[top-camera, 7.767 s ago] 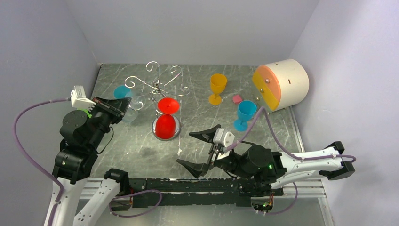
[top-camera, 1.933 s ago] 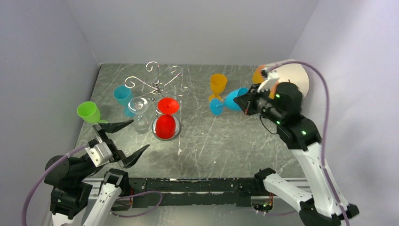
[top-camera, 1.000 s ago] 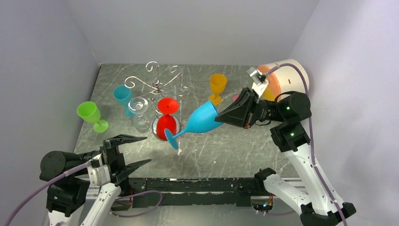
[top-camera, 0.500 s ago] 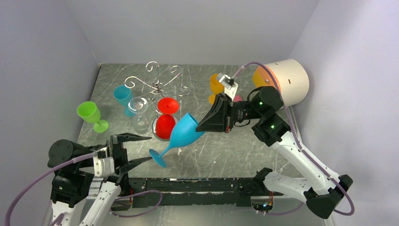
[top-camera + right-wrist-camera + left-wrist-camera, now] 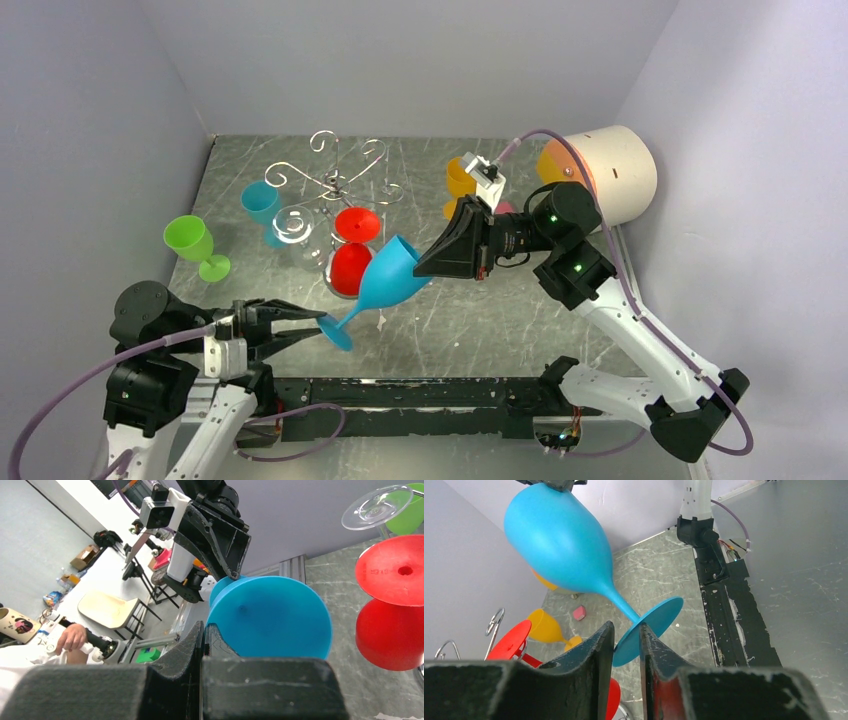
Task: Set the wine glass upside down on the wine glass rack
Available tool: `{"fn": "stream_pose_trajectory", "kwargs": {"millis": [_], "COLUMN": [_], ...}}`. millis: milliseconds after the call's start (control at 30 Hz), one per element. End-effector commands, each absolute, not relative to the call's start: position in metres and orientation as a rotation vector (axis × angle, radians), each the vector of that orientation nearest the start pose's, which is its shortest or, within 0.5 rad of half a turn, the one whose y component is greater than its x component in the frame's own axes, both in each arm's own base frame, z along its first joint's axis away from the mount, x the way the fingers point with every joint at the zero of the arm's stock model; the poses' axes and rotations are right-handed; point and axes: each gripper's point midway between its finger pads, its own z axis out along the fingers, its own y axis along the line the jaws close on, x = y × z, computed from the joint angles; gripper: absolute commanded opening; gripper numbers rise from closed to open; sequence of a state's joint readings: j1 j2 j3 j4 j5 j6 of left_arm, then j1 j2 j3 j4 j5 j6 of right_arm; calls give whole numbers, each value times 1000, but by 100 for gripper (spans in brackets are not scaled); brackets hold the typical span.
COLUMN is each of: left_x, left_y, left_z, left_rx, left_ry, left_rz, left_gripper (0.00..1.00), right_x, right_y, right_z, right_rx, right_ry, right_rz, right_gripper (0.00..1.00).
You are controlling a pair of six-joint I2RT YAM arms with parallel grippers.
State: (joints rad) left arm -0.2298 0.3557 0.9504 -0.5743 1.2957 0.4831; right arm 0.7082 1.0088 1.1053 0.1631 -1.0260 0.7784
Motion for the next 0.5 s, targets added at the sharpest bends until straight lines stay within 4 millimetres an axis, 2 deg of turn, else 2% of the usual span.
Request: {"fn": "stream_pose_trajectory", "kwargs": {"millis": [0, 200, 267, 367, 467], "left_x": [41, 42, 42, 41, 42], "left_y": [-178, -178, -178, -178, -178], "left_z": [362, 363, 363, 365, 369], "left_rx": [1404, 1413, 1417, 1421, 1415], "left_ry": [824, 826, 823, 815, 813], "left_rz": [-780, -776, -779, -782, -763], "left_gripper": [32, 36, 28, 8, 7], "right_x": [83, 82, 82, 82, 85], "right_y": [292, 293, 294, 294, 294], "right_z": [446, 447, 448, 450, 450], "right_rx": [-1020, -1039, -1038, -1032, -1023], "right_ry": [1359, 1354, 1352, 1353, 1355], "right_rz": [1809, 1813, 1818, 1813, 1781], "right_gripper": [0, 0, 0, 0, 2]}}
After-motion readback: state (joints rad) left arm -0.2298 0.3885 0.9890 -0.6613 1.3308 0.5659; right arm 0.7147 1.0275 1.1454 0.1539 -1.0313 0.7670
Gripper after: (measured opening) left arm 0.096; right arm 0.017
